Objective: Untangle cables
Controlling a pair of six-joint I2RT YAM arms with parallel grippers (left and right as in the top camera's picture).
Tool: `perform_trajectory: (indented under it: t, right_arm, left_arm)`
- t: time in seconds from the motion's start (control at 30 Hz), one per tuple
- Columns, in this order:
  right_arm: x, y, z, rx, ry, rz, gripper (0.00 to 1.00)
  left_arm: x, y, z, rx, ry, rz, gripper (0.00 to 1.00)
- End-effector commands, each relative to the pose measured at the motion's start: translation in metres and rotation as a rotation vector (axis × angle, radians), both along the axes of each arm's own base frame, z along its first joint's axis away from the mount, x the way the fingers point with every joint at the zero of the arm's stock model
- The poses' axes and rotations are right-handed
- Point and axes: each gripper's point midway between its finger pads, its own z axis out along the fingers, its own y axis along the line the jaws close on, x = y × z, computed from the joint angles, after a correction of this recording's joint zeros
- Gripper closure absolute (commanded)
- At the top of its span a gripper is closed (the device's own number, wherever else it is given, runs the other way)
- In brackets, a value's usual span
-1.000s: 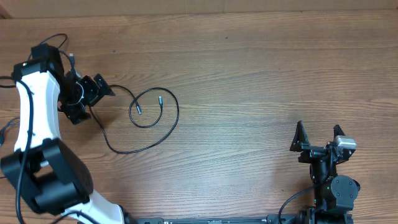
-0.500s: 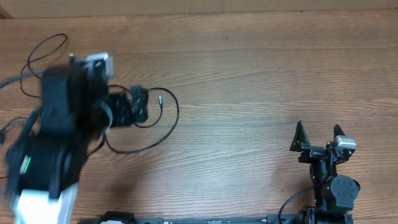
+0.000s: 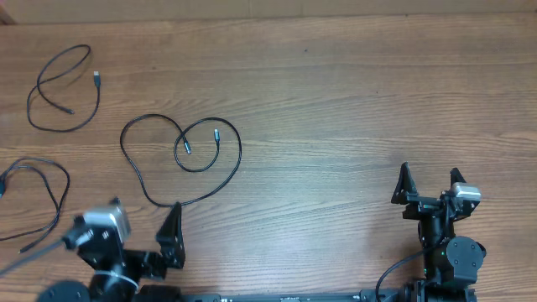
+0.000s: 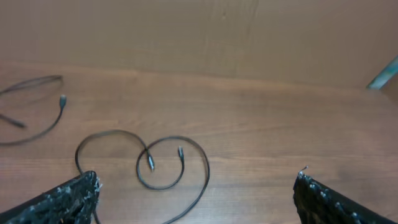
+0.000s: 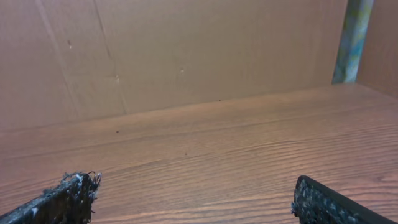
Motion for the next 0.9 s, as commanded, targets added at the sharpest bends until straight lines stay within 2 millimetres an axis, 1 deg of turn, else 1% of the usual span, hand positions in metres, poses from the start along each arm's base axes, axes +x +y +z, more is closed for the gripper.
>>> perform_trajectory:
  t: [0.0, 0.13, 0.3, 0.37, 0.4, 0.43, 0.53, 0.7, 0.77, 0.87]
  right_arm:
    - [0.0, 0.0, -0.001, -0.009, -0.007, -0.003, 0.0]
    - [0.0, 0.0, -0.001, -0.01, -0.007, -0.003, 0.0]
    - [0.0, 0.0, -0.001, -0.01, -0.007, -0.003, 0.0]
    - [0.0, 0.0, -0.001, -0.01, -0.007, -0.003, 0.0]
    - [0.0, 0.0, -0.001, -0.01, -0.007, -0.003, 0.0]
    - [0.0, 0.0, -0.001, -0.01, -0.007, -0.004, 0.0]
    - [0.0, 0.0, -0.001, -0.01, -0.007, -0.003, 0.0]
    - [0.0, 0.0, -0.001, -0.01, -0.007, -0.003, 0.0]
    - [0.0, 0.0, -0.001, -0.01, -0.007, -0.003, 0.0]
    - [0.0, 0.0, -0.001, -0.01, -0.007, -0.004, 0.0]
  left_arm:
    - [0.002, -0.002, -0.031, -0.004, -0.065, -0.009, 0.01]
    - [0.014, -0.004, -0.045, -0.01, -0.135, -0.018, 0.0]
    - [0.038, 0.0, -0.066, -0.001, -0.2, 0.008, 0.0]
    - [0.047, 0.002, -0.078, 0.001, -0.213, 0.022, 0.01]
    - [0.053, 0.004, -0.09, 0.003, -0.219, 0.034, 0.01]
    - [0.057, 0.005, -0.097, 0.004, -0.219, 0.037, 0.01]
    - [0.065, 0.006, -0.113, 0.005, -0.211, 0.043, 0.01]
    - [0.075, 0.022, -0.13, 0.023, -0.208, 0.136, 0.0]
    - [0.08, 0.03, -0.142, 0.032, -0.203, 0.182, 0.01]
    - [0.087, 0.033, -0.154, 0.032, -0.229, 0.2, 0.01]
